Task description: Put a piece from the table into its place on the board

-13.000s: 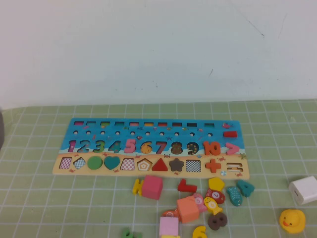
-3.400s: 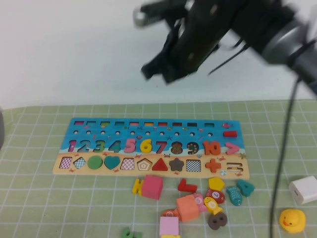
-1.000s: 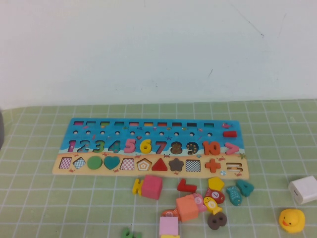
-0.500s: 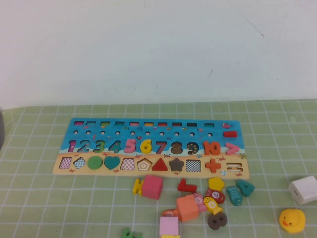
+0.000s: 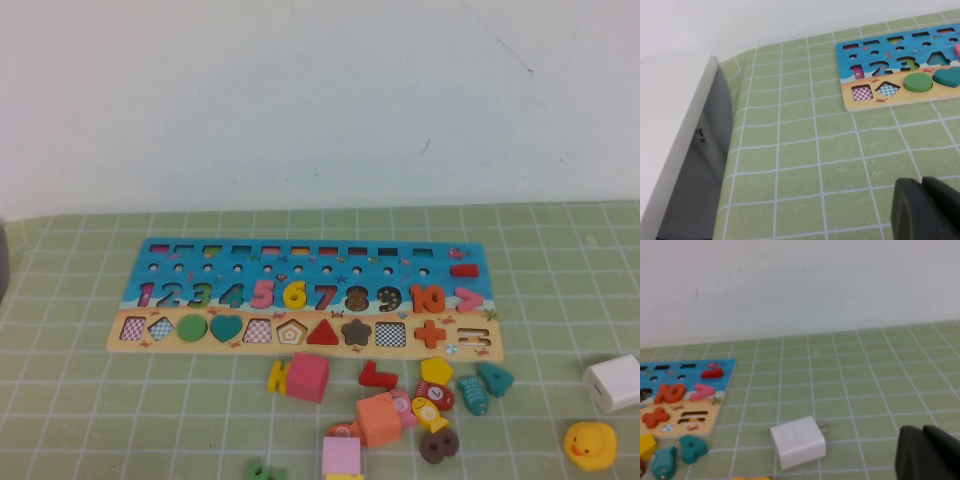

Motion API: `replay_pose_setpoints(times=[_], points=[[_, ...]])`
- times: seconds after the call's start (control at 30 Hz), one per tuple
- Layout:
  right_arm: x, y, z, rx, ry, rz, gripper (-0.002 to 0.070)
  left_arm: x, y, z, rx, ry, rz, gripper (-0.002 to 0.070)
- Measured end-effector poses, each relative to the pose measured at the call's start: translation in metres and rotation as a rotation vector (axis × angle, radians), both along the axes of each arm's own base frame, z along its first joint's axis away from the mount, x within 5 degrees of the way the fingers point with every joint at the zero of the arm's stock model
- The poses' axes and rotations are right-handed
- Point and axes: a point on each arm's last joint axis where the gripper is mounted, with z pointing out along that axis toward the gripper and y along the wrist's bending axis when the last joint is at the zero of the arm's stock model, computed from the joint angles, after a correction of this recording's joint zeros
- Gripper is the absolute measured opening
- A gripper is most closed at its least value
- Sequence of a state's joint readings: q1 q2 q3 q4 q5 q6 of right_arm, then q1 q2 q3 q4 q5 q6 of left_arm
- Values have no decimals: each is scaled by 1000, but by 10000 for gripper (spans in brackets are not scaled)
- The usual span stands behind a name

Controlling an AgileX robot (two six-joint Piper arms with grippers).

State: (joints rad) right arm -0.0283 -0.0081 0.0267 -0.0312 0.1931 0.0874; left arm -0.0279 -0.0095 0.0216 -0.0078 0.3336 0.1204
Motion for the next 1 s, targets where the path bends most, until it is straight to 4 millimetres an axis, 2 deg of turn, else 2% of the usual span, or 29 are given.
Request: replay_pose_setpoints(times=[0.4,1.0], points=[[-3,0,-12,-36,138,17,-1,0,0,0,0,0,0,-1],[-3,1,-13,-45,149,54,-1,0,0,0,0,0,0,-1]])
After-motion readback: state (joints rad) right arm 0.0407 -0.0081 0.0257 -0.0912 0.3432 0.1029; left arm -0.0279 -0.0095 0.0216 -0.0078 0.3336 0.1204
